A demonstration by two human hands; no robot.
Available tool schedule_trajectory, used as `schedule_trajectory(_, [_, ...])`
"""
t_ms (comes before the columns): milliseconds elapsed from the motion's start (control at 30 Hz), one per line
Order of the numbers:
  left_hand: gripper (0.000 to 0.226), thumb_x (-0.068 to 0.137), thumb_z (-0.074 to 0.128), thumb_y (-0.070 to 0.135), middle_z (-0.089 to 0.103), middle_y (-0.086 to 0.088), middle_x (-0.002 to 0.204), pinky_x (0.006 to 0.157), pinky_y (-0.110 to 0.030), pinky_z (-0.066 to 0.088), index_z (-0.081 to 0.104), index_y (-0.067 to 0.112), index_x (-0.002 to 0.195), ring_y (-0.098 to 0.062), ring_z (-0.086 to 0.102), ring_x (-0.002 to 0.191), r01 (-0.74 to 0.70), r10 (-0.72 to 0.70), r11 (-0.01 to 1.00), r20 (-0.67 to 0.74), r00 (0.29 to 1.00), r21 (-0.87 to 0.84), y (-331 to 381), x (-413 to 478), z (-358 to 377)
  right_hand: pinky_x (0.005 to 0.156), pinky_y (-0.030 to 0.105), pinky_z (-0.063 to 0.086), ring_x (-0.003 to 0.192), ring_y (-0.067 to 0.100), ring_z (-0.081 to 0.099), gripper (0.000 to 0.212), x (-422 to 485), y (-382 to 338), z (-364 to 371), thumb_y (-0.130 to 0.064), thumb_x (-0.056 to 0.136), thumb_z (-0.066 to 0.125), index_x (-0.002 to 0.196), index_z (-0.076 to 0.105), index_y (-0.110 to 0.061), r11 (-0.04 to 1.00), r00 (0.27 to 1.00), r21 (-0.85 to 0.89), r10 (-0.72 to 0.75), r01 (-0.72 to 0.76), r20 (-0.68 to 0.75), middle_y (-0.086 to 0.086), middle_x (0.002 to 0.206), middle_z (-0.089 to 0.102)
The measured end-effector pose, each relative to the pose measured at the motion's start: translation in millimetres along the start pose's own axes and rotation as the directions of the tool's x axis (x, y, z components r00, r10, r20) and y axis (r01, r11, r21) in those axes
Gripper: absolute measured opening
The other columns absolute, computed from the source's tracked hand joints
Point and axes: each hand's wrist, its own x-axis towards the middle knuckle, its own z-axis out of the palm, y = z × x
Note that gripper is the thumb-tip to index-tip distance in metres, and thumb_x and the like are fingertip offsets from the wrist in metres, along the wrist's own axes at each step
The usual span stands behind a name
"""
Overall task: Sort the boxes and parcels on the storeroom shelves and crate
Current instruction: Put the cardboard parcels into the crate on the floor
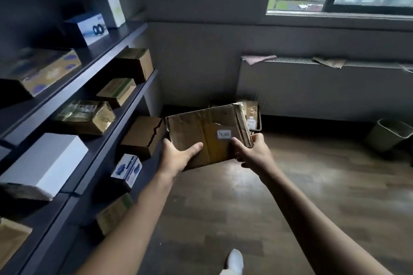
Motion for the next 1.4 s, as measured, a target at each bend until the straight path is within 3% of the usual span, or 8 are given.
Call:
schedule_trajectory(67, [0.068, 0.071, 0.085, 0.029, 0.056, -0.001, 0.115, 0.094, -0.030, 0.044, 0.044, 0.010, 0.121, -0.017, 0.054, 0.107, 0.011, -0.011, 1.000, -0.004, 1.000, 0.023, 10, 36, 22, 0.073, 0.044, 0.059, 0.082, 0.024, 0.069, 0.064, 46, -1, -10, -0.068, 0.068, 0.065, 0.109, 0.041, -0.024, 0.996, 0.999, -0.091, 0.004, 0.001, 0.053, 0.004, 0.099, 0.068])
schedule_trajectory(233, [0.055, 0.063, 0.090, 0.029, 0.064, -0.001, 0.104, 0.092, -0.039, 0.052, 0.050, 0.021, 0.100, -0.021, 0.063, 0.102, 0.052, -0.051, 0.997, -0.028, 0.998, 0.050, 25, 122, 62, 0.049, 0.027, 0.048, 0.060, 0.022, 0.064, 0.039, 141, -9, -24, -0.053, 0.089, 0.058, 0.114, 0.039, -0.031, 0.981, 0.980, -0.193, 0.065, -0.028, 0.190, 0.000, 0.088, 0.066])
schedule_trajectory(433, [0.056, 0.070, 0.086, 0.021, 0.062, -0.003, 0.107, 0.079, -0.027, 0.045, 0.050, 0.013, 0.111, -0.017, 0.059, 0.096, 0.069, -0.071, 0.994, 0.020, 0.997, 0.085, 42, 209, 106, 0.080, 0.035, 0.050, 0.092, 0.026, 0.063, 0.041, 237, -7, -25, -0.049, 0.093, 0.054, 0.115, 0.042, -0.017, 0.950, 0.973, -0.313, 0.084, -0.013, 0.214, 0.004, 0.103, 0.064])
schedule_trajectory(667, [0.096, 0.038, 0.083, 0.060, 0.055, -0.006, 0.121, 0.101, -0.040, 0.046, 0.051, 0.017, 0.118, -0.023, 0.055, 0.115, 0.147, -0.155, 0.973, 0.031, 0.987, 0.177, 48, 338, 158, 0.070, 0.029, 0.036, 0.090, 0.021, 0.052, 0.035, 363, -14, -10, -0.042, 0.093, 0.059, 0.103, 0.043, -0.012, 0.933, 0.983, -0.353, 0.129, -0.075, 0.132, 0.004, 0.103, 0.055])
schedule_trajectory(767, [0.083, 0.059, 0.087, 0.048, 0.041, -0.004, 0.117, 0.104, -0.034, 0.040, 0.050, 0.013, 0.124, -0.024, 0.046, 0.119, 0.125, -0.141, 0.960, 0.050, 0.989, 0.249, 55, 401, 182, 0.077, 0.034, 0.045, 0.098, 0.025, 0.058, 0.038, 421, -15, -2, -0.041, 0.091, 0.061, 0.107, 0.045, -0.010, 0.927, 0.983, -0.351, 0.168, -0.132, 0.073, 0.007, 0.109, 0.060])
schedule_trajectory(900, [0.077, 0.063, 0.086, 0.047, 0.033, -0.002, 0.112, 0.102, -0.035, 0.041, 0.049, 0.012, 0.121, -0.026, 0.045, 0.119, 0.117, -0.157, 0.938, 0.098, 0.983, 0.326, 59, 477, 212, 0.082, 0.037, 0.047, 0.099, 0.028, 0.059, 0.042, 491, -13, 6, -0.039, 0.089, 0.064, 0.110, 0.048, -0.006, 0.905, 0.971, -0.366, 0.239, -0.217, 0.016, 0.010, 0.108, 0.063])
schedule_trajectory(1033, [0.076, 0.068, 0.084, 0.039, 0.039, -0.006, 0.119, 0.097, -0.031, 0.037, 0.044, 0.009, 0.124, -0.026, 0.044, 0.121, 0.110, -0.171, 0.907, 0.118, 0.978, 0.406, 57, 539, 242, 0.069, 0.032, 0.038, 0.087, 0.024, 0.054, 0.038, 550, -4, 16, -0.037, 0.089, 0.066, 0.101, 0.046, -0.007, 0.875, 0.954, -0.397, 0.301, -0.276, 0.001, 0.008, 0.099, 0.060])
schedule_trajectory(1400, [0.074, 0.070, 0.081, 0.033, 0.045, -0.013, 0.130, 0.099, -0.035, 0.038, 0.039, 0.007, 0.125, -0.029, 0.043, 0.125, 0.235, -0.331, 0.787, 0.069, 0.941, 0.570, 19, 677, 342, 0.066, 0.032, 0.034, 0.082, 0.023, 0.050, 0.036, 707, 82, 39, -0.036, 0.088, 0.066, 0.097, 0.047, -0.007, 0.836, 0.897, -0.394, 0.438, -0.382, 0.057, 0.005, 0.089, 0.057])
